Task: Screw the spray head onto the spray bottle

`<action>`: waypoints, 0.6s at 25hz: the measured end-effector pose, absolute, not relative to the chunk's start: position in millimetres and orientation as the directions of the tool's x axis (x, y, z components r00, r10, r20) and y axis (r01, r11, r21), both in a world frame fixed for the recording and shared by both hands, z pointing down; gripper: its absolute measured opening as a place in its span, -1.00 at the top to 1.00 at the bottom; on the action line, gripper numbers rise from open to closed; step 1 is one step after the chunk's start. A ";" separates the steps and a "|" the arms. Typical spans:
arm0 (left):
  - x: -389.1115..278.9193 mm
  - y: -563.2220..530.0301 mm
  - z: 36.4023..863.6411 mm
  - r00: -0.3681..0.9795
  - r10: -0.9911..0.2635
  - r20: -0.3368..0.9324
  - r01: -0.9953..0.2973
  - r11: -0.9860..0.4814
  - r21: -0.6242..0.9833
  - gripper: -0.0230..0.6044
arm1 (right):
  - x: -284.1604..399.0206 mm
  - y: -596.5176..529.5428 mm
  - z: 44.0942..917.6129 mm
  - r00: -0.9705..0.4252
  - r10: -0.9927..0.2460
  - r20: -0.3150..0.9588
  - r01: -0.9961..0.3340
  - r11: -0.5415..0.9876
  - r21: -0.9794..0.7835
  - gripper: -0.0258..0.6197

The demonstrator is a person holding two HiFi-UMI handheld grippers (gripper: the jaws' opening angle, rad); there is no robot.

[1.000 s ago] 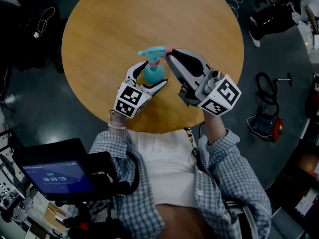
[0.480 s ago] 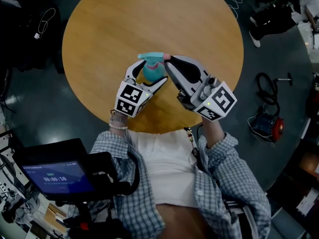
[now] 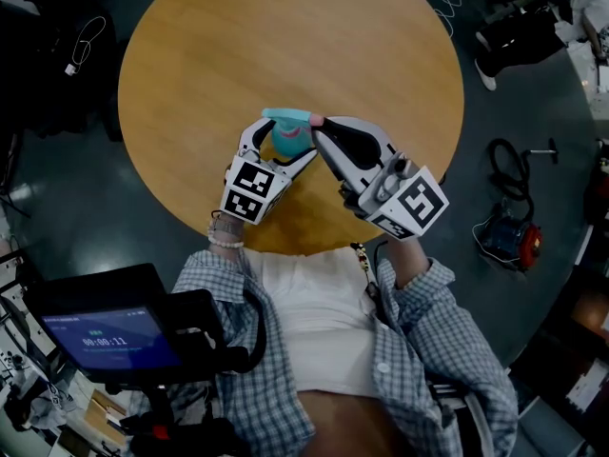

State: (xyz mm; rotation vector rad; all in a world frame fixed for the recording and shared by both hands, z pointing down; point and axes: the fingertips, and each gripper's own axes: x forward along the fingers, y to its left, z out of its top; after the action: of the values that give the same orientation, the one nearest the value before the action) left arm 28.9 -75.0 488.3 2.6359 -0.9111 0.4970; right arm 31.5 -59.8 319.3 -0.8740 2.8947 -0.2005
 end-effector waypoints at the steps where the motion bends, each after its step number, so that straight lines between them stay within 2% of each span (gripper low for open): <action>1: 29.0 -73.9 489.9 0.739 -0.527 0.420 -0.635 -0.752 0.175 -0.39 | 31.9 -60.1 320.1 -0.823 -0.563 -0.067 -0.549 0.821 -0.154 0.84; 8: 33.3 -72.6 488.5 0.755 -0.514 0.407 -0.622 -0.757 0.198 -0.39 | 35.8 -68.6 312.3 -0.799 -0.592 -0.105 -0.569 0.801 -0.188 0.84; 15: 27.8 -80.1 482.9 0.740 -0.547 0.391 -0.647 -0.738 0.192 -0.39 | 37.5 -66.6 323.7 -0.800 -0.595 -0.074 -0.579 0.798 -0.167 0.84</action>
State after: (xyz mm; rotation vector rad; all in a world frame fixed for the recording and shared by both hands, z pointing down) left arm 27.8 -80.1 482.9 2.6258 -0.9279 0.4466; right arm 37.5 -66.6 323.7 -0.9383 2.8623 -0.2055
